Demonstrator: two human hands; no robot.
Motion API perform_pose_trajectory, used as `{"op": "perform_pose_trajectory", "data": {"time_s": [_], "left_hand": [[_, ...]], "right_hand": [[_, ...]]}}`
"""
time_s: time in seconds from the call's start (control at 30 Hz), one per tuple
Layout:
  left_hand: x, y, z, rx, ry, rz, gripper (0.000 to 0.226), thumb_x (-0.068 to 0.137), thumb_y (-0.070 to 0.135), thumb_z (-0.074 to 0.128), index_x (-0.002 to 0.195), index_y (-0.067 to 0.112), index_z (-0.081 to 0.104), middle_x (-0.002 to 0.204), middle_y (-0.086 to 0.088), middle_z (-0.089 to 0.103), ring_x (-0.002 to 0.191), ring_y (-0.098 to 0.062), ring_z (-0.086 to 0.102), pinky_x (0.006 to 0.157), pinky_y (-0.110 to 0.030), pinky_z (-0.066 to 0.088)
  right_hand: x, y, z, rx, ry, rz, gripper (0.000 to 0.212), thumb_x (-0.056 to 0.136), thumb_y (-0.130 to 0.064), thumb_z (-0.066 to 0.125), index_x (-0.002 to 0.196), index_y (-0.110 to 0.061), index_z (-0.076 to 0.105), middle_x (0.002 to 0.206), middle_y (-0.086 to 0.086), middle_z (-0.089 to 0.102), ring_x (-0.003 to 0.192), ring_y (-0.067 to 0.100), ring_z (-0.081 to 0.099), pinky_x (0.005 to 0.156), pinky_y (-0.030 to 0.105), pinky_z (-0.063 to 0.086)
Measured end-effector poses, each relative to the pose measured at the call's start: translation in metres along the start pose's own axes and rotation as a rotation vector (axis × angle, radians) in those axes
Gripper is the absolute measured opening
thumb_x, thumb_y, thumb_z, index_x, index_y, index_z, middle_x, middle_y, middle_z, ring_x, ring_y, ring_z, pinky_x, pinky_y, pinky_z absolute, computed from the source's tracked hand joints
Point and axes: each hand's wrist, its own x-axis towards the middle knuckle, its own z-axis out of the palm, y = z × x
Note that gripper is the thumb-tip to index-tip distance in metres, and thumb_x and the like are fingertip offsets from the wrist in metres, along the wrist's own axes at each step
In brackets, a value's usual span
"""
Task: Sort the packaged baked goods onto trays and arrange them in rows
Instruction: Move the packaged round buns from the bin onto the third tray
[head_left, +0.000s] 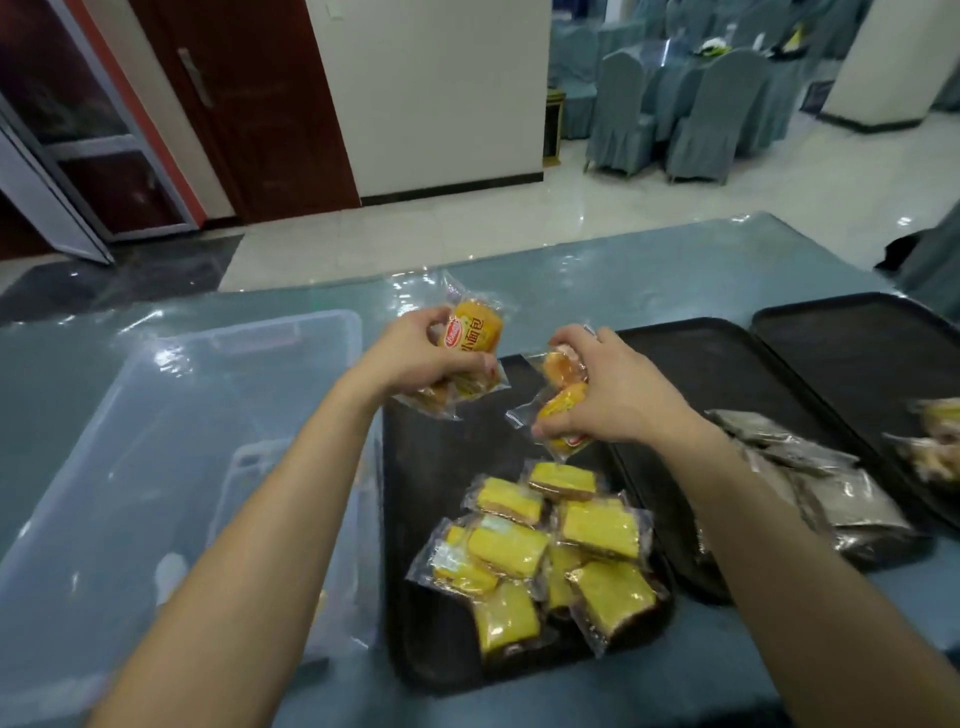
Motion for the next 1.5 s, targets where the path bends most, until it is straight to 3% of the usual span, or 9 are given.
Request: {"op": "perform_pose_trajectory", "data": {"time_s": [0.17, 0.37, 0.53, 0.77, 1.0, 1.1, 1.3, 1.4, 1.5], "left_hand": [[0.026, 0.045, 0.106, 0.029, -0.164, -0.016, 0.094, 0.073, 0.056, 0.096, 0.153, 0.026, 0.055, 0.13, 0.004, 0.071, 0.114, -0.018, 0.07, 0.105, -0.04, 0.059], [0.068, 0.088, 0.205, 0.118, -0.316, 0.027, 0.098, 0.077, 0.064, 0.09, 0.159, 0.028, 0.051, 0.132, 0.003, 0.068, 0.114, -0.02, 0.067, 0.091, -0.033, 0.054], [0.103, 0.143, 0.293, 0.14, -0.472, 0.141, 0.104, 0.059, 0.077, 0.09, 0.148, 0.033, 0.062, 0.13, 0.007, 0.074, 0.117, -0.018, 0.07, 0.108, -0.044, 0.056], [0.148, 0.256, 0.433, 0.132, -0.654, 0.209, 0.078, 0.077, 0.059, 0.092, 0.143, 0.034, 0.061, 0.125, 0.009, 0.071, 0.112, -0.015, 0.069, 0.101, -0.037, 0.057], [0.206, 0.339, 0.581, 0.062, -0.64, 0.12, 0.065, 0.075, 0.059, 0.094, 0.13, 0.036, 0.066, 0.115, 0.014, 0.073, 0.106, -0.009, 0.07, 0.086, -0.028, 0.056], [0.223, 0.356, 0.629, 0.002, -0.662, -0.006, 0.07, 0.072, 0.06, 0.096, 0.131, 0.034, 0.07, 0.117, 0.012, 0.077, 0.105, -0.012, 0.075, 0.092, -0.032, 0.06], [0.247, 0.356, 0.691, -0.164, -0.598, -0.243, 0.054, 0.08, 0.052, 0.094, 0.122, 0.025, 0.074, 0.112, 0.004, 0.082, 0.099, -0.017, 0.08, 0.092, -0.038, 0.065], [0.251, 0.335, 0.701, -0.068, -0.407, -0.246, 0.082, 0.082, 0.068, 0.084, 0.145, 0.027, 0.05, 0.141, 0.001, 0.064, 0.125, -0.02, 0.066, 0.1, -0.039, 0.057], [0.244, 0.314, 0.706, 0.027, -0.262, -0.173, 0.101, 0.09, 0.08, 0.065, 0.17, 0.04, 0.016, 0.171, -0.006, 0.037, 0.151, -0.026, 0.047, 0.122, -0.055, 0.044]], "right_hand": [[-0.034, 0.11, -0.012, 0.039, -0.048, 0.176, 0.114, 0.055, -0.068, 0.098, 0.151, -0.044, 0.041, 0.14, 0.0, 0.049, 0.127, 0.032, 0.059, 0.104, 0.048, 0.054], [-0.066, 0.216, -0.022, 0.127, -0.049, 0.377, 0.109, 0.054, -0.065, 0.098, 0.146, -0.046, 0.043, 0.134, -0.002, 0.048, 0.125, 0.029, 0.059, 0.103, 0.05, 0.055], [-0.105, 0.297, -0.04, 0.144, 0.036, 0.565, 0.109, 0.054, -0.069, 0.097, 0.147, -0.048, 0.043, 0.135, -0.005, 0.049, 0.12, 0.024, 0.06, 0.1, 0.043, 0.056], [-0.15, 0.441, -0.084, 0.231, 0.13, 0.715, 0.111, 0.059, -0.062, 0.101, 0.153, -0.045, 0.043, 0.142, -0.007, 0.051, 0.117, 0.018, 0.06, 0.101, 0.043, 0.058], [-0.146, 0.636, -0.129, 0.225, 0.104, 0.766, 0.121, 0.051, -0.074, 0.096, 0.156, -0.042, 0.044, 0.145, -0.002, 0.054, 0.127, 0.024, 0.059, 0.103, 0.044, 0.056], [-0.132, 0.704, -0.148, 0.208, 0.062, 0.744, 0.114, 0.053, -0.074, 0.095, 0.152, -0.043, 0.047, 0.139, -0.001, 0.053, 0.122, 0.024, 0.059, 0.094, 0.038, 0.052], [-0.065, 0.768, -0.155, 0.232, -0.068, 0.533, 0.128, 0.058, -0.074, 0.094, 0.163, -0.043, 0.028, 0.153, 0.002, 0.051, 0.128, 0.024, 0.061, 0.102, 0.041, 0.054], [-0.039, 0.766, -0.122, 0.232, -0.065, 0.462, 0.138, 0.07, -0.079, 0.085, 0.171, -0.04, -0.001, 0.173, 0.011, 0.028, 0.157, 0.033, 0.036, 0.122, 0.058, 0.042], [-0.04, 0.756, -0.086, 0.112, 0.087, 0.388, 0.113, 0.091, -0.083, 0.06, 0.173, -0.03, 0.004, 0.18, 0.008, 0.012, 0.168, 0.029, 0.008, 0.134, 0.061, 0.016]]}}
